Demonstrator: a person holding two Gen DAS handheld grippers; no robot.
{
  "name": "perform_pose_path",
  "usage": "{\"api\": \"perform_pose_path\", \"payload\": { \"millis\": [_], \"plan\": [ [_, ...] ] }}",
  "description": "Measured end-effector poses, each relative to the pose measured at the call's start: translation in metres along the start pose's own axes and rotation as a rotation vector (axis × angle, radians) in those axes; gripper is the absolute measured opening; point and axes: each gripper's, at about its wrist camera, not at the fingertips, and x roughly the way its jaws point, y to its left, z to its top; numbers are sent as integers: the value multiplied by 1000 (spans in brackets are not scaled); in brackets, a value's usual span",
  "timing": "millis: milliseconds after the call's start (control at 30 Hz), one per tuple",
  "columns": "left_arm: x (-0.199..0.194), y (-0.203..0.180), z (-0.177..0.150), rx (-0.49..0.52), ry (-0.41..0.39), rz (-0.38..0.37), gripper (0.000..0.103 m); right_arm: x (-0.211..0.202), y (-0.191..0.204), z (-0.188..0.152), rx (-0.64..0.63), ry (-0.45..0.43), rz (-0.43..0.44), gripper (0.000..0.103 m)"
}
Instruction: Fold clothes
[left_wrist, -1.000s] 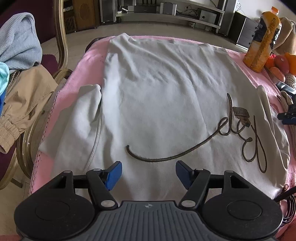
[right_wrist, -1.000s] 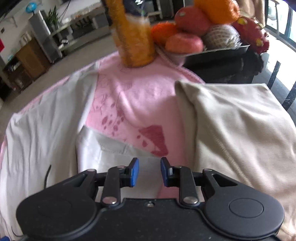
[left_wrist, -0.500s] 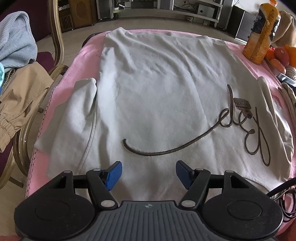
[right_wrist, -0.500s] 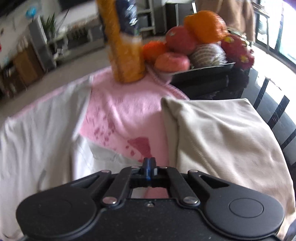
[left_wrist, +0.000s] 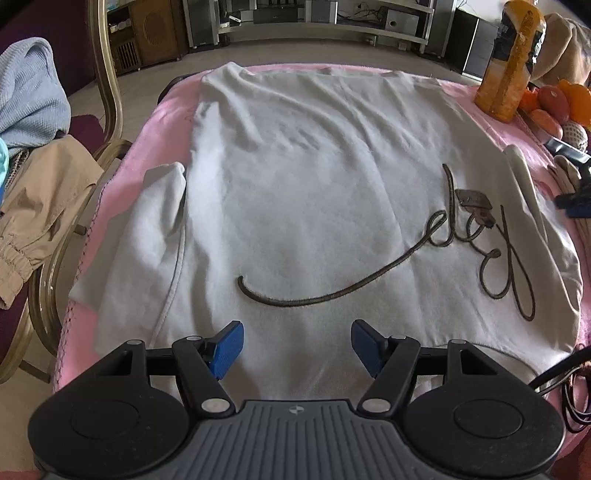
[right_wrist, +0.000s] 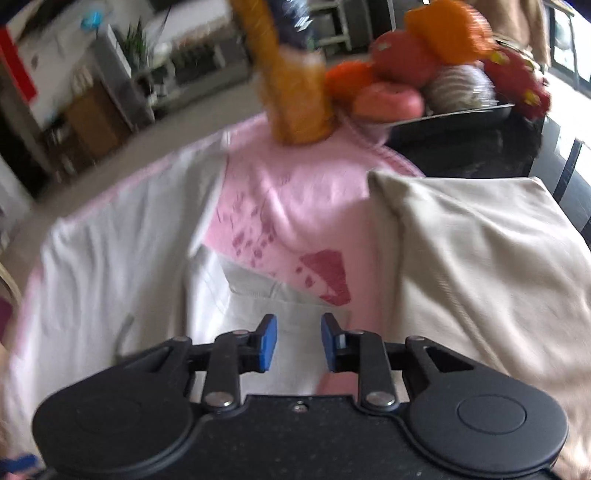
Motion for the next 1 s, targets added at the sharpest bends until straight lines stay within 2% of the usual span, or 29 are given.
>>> {"api": "perform_pose_path", "payload": {
  "millis": [67,133,200,233,367,533,700,833,933,1000],
  "plan": [
    [-2,0,2,-5,-6,-13,67,13,7,2,-35,29,-44,33],
    [-3,0,4,-9,-10,-27,67,21,10,1,-63,42,-66,34],
    [-3,-1,4,-8,-11,-28,67,23,16,-5,-124,26,-110,21],
    [-3,-1,4,-8,-12,-28,67,23,20,-8,-161,18,-133,6],
    [-3,-2,5,-6,-14,-30,67,18,27,-12,-209,-10,-151,3],
    [-6,-2,5,-6,-26,-34,67,-22,17,-10,-98,-102,-115,3],
    [-6,-10,0,30,-32,-48,67,-65,-15,-13,19,-219,-188,3],
    [-3,-17,-4,61,-26,-55,67,-45,-44,-15,119,-126,-234,2],
    [-1,-19,-7,81,-27,-44,67,-31,-49,-18,125,-76,-257,2],
    [-1,-20,-8,85,-26,-36,67,-31,-43,-19,89,-77,-277,3]
  ]
}}
